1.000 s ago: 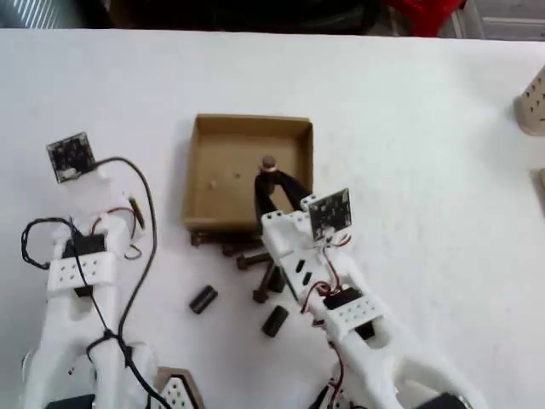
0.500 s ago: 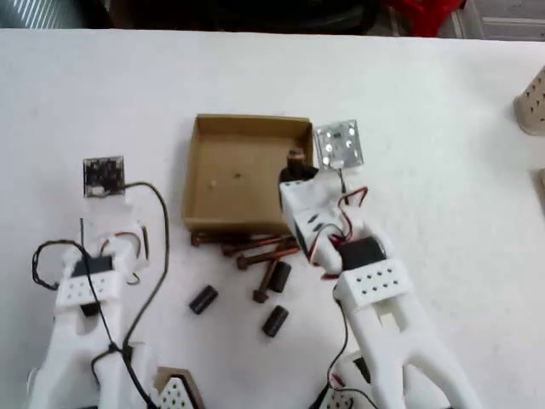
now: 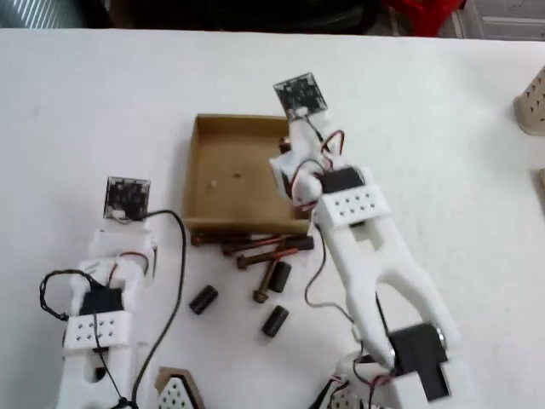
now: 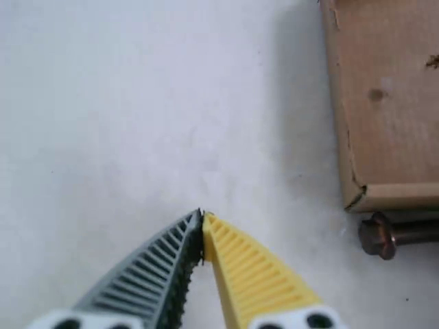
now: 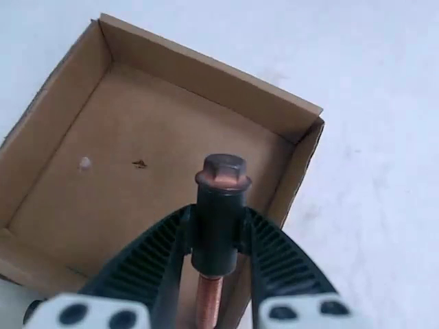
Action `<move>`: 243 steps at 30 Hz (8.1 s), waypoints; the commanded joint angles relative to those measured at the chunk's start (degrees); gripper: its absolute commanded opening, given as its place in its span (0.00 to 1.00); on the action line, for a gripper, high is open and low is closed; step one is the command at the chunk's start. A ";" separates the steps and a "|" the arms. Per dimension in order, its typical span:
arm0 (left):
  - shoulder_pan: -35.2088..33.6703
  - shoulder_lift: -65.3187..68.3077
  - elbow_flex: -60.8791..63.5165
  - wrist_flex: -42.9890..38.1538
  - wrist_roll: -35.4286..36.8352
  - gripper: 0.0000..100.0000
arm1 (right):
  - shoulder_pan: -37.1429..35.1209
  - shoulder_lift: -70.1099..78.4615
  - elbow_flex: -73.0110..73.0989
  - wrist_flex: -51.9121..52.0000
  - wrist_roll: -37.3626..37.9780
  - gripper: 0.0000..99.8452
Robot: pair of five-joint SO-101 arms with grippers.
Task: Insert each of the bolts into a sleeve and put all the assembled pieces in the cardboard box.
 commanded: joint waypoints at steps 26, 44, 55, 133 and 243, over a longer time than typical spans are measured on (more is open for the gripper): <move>0.92 -1.45 -0.35 -2.37 -0.70 0.02 | 1.45 21.67 -23.91 7.43 -3.69 0.13; 0.92 -1.45 1.05 -5.10 -0.70 0.02 | 1.45 -16.13 -0.35 30.81 -3.34 0.13; 0.92 -1.45 0.97 -4.92 -0.70 0.02 | 1.89 -33.36 18.64 37.85 -3.08 0.02; 2.33 -1.71 1.93 -6.77 -4.57 0.02 | -30.99 -10.95 30.07 20.88 72.09 0.02; 51.74 49.63 -38.51 27.34 13.89 0.02 | 23.96 -10.33 21.71 13.05 4.75 0.02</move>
